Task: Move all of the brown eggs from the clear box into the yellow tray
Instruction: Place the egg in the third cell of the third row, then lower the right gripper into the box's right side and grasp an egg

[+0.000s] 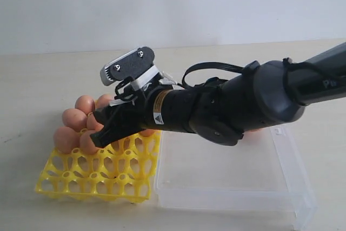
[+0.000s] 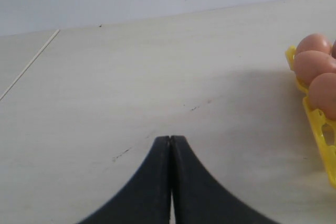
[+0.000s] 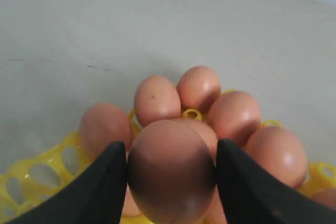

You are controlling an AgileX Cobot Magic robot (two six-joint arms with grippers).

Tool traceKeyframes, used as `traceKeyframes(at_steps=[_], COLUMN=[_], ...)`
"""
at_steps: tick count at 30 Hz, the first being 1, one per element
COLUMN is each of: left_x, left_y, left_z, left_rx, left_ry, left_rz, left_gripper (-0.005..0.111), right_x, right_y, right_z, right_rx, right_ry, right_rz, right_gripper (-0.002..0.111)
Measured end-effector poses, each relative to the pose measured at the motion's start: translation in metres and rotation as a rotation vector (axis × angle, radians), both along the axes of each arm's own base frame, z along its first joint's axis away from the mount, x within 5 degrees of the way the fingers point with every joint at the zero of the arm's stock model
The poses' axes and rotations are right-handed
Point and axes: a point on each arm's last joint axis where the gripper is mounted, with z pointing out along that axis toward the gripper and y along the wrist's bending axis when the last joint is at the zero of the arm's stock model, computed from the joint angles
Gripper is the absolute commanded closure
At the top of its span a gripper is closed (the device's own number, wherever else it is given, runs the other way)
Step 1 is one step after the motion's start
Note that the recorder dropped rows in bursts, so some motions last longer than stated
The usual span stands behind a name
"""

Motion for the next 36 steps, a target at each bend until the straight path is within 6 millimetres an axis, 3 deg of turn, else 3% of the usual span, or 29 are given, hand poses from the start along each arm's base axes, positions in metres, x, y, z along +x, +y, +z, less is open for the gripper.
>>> traceKeyframes(at_steps=[5, 8, 16, 21, 24, 26, 31, 36], left_x=[0.0, 0.0, 0.0, 0.0, 0.0, 0.0, 0.0, 0.0], left_y=[0.0, 0.0, 0.0, 0.0, 0.0, 0.0, 0.0, 0.0], left_z=[0.0, 0.0, 0.0, 0.0, 0.0, 0.0, 0.0, 0.0], left_rx=[0.0, 0.0, 0.0, 0.0, 0.0, 0.0, 0.0, 0.0], left_ry=[0.0, 0.0, 0.0, 0.0, 0.0, 0.0, 0.0, 0.0], left_rz=[0.0, 0.0, 0.0, 0.0, 0.0, 0.0, 0.0, 0.0], left_gripper=[0.107, 0.107, 0.107, 0.107, 0.107, 0.107, 0.107, 0.107], right_x=[-0.001, -0.002, -0.003, -0.003, -0.003, -0.003, 0.006, 0.02], right_y=[0.002, 0.003, 0.003, -0.004, -0.017, -0.029, -0.074, -0.124], right_z=[-0.017, -0.02, -0.021, -0.019, 0.0, 0.024, 0.074, 0.077], right_rx=[0.009, 0.013, 0.017, -0.07, -0.234, -0.356, -0.747, -1.087], right_ry=[0.081, 0.108, 0.119, 0.13, 0.075, 0.018, 0.013, 0.183], right_rz=[-0.006, -0.003, -0.002, -0.038, -0.058, -0.069, -0.134, -0.152], right_gripper=[0.107, 0.099, 0.04, 0.046, 0.06, 0.066, 0.055, 0.044])
